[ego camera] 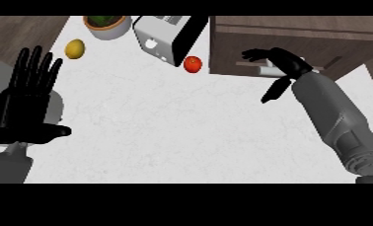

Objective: Pick up the cup, place it into the drawer and close the drawer

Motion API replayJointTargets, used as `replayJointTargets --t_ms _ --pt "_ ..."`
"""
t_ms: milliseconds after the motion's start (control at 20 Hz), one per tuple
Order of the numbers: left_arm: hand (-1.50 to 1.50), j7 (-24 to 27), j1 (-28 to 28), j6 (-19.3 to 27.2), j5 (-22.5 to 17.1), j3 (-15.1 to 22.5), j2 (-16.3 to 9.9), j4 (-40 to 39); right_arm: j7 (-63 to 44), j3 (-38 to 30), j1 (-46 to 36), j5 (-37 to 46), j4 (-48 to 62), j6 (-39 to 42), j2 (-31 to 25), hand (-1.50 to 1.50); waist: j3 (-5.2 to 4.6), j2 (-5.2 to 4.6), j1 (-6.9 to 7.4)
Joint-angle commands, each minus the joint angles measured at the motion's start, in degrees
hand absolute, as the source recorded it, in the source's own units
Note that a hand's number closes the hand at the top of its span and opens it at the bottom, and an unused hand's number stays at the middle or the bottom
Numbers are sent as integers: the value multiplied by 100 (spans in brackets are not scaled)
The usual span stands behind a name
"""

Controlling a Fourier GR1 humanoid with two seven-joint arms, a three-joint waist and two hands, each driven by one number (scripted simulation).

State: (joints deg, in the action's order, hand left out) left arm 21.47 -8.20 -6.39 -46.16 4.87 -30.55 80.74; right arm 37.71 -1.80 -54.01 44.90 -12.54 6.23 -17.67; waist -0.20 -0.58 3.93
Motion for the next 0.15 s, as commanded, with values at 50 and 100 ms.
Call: replayJointTargets --t_ms 50,100 --pt "-150 177 20 -146 183 33 23 -85 -486 -245 -458 -70 296 -315 -281 -150 40 -173 156" --pt "-150 -73 -310 53 90 -47 7 -173 -368 -224 -425 -53 324 -279 -330 -150 44 -181 82"
